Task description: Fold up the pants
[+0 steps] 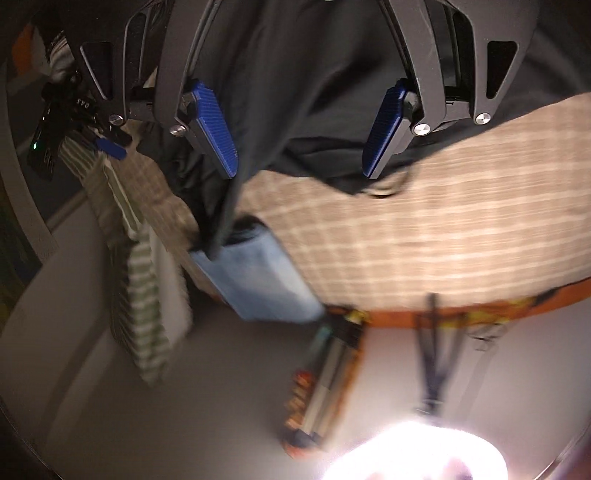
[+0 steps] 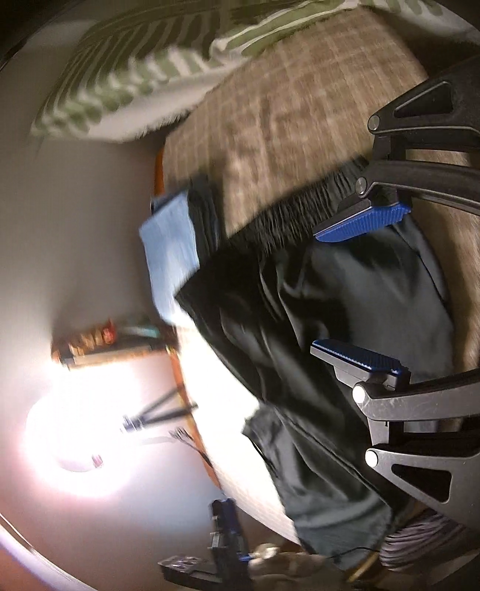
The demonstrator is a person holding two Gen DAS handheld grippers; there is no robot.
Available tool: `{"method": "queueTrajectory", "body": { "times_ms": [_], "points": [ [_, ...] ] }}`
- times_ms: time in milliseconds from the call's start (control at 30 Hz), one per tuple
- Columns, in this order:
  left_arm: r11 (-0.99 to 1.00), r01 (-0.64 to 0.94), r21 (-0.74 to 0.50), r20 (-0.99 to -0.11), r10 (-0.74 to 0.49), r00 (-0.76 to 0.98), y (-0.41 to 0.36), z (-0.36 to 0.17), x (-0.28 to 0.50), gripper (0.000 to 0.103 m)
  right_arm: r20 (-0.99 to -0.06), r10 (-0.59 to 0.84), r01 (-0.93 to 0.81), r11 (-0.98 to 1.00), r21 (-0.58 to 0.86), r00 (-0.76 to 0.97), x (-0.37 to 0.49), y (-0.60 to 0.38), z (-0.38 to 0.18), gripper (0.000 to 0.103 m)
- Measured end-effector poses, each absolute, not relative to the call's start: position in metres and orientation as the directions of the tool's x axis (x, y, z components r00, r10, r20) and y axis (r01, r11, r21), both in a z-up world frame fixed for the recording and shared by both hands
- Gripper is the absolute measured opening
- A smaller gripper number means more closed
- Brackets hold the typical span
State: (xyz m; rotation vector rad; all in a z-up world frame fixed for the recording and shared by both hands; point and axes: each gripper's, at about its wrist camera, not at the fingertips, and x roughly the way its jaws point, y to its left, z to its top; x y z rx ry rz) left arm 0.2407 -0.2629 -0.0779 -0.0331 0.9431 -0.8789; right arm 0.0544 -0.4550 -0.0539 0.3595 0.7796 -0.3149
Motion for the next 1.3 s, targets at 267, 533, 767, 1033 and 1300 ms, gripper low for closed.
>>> {"method": "queueTrajectory", "body": {
  "times_ms": [267,533,767,1033,1300],
  "points": [
    [0.614,0.651,-0.446,-0.733,-0.668,0.128,-0.36,-0.118,0.225,0.071,-0.755,-0.144,0.534,0.79,0.302,0.64,0.039,-0.513,-0.075,0.058],
    [0.642,0.599,-0.479,-0.761,-0.644,0.081,-0.395,-0.154,0.23,0.069,-0.764,-0.105,0.558,0.747,0.361,0.636,0.031,-0.533,-0.086,0.058],
    [0.609,0.663,-0.436,-0.723,-0.676,0.146,-0.408,-0.148,0.221,0.002,-0.765,-0.071,0.567,0.715,0.408,0.64,0.024,-0.542,-0.095,0.058],
    [0.445,0.834,-0.326,-0.681,-0.722,0.119,-0.42,-0.115,0.152,0.001,-0.75,-0.092,0.587,0.687,0.429,0.655,0.013,-0.549,-0.094,0.058],
    [0.311,0.934,-0.177,-0.733,-0.675,0.086,-0.436,-0.127,0.083,0.001,-0.682,-0.074,0.556,0.646,0.523,0.727,-0.001,-0.557,-0.088,0.06]
  ]
}}
